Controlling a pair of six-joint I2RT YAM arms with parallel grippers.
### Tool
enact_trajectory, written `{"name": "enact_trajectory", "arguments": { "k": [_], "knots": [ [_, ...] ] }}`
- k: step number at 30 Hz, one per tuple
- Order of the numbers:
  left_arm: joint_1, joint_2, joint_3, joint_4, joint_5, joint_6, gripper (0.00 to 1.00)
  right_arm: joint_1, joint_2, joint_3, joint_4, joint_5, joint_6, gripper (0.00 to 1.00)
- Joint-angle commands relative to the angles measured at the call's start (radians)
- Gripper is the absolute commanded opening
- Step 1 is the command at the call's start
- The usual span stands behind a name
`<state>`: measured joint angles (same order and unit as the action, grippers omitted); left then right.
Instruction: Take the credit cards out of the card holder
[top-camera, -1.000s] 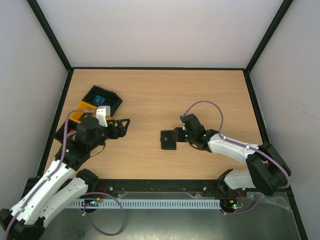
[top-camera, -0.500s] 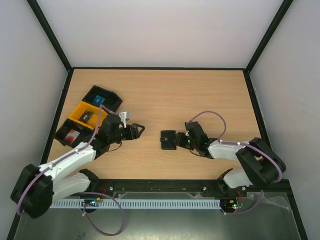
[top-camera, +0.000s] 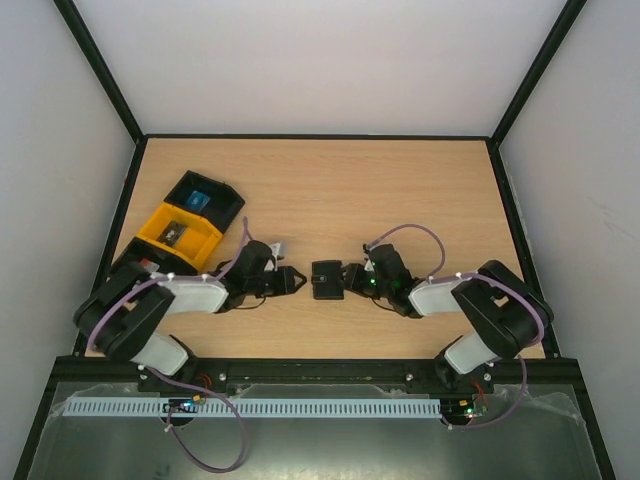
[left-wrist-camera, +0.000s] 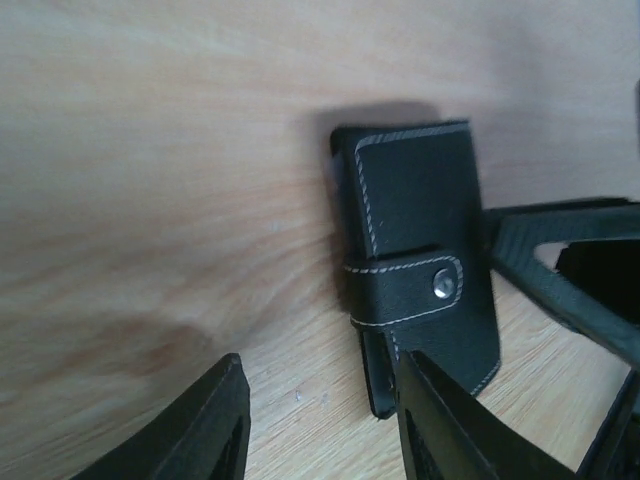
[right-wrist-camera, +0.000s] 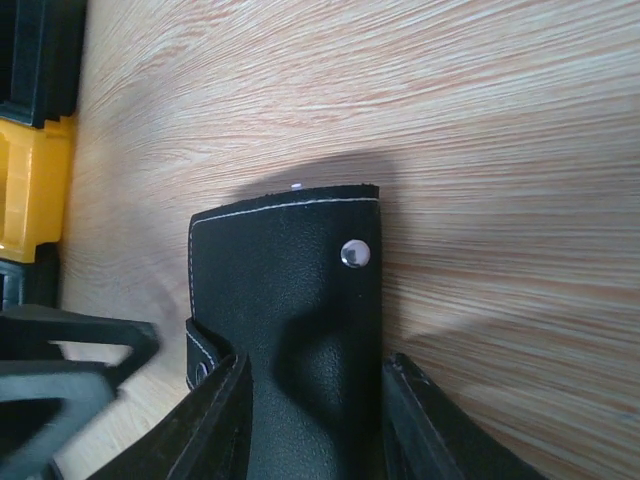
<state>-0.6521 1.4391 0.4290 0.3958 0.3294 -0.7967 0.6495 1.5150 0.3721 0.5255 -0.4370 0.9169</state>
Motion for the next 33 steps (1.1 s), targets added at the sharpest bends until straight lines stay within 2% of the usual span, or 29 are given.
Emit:
{"name": "enact_trajectory", "arguments": {
  "k": [1,5,9,15,19,24,33],
  "knots": [
    [-0.054,0.128,0.063,0.045,0.031,-0.003,0.40,0.013,0.038,-0.025,0.092,-0.060,0.048,0.36],
    [-0.068,0.179,0.043,0.132,0.053,-0.035,0.36,0.023,0.036,-0.027,0.098,-0.068,0.063,0.36],
    [-0.070,0.195,0.034,0.135,0.038,-0.025,0.33,0.027,0.040,-0.041,0.131,-0.067,0.090,0.37],
    [-0.070,0.199,0.032,0.117,0.032,-0.015,0.15,0.030,0.062,-0.085,0.295,-0.096,0.198,0.37],
    [-0.072,0.179,0.024,0.110,0.036,-0.014,0.09,0.032,0.061,-0.111,0.421,-0.112,0.260,0.38],
    [-0.072,0.164,-0.034,0.179,0.042,-0.058,0.09,0.040,0.060,-0.136,0.558,-0.145,0.326,0.40],
    [-0.081,0.213,-0.052,0.268,0.089,-0.103,0.10,0.053,0.085,-0.115,0.512,-0.132,0.292,0.39]
  ]
}}
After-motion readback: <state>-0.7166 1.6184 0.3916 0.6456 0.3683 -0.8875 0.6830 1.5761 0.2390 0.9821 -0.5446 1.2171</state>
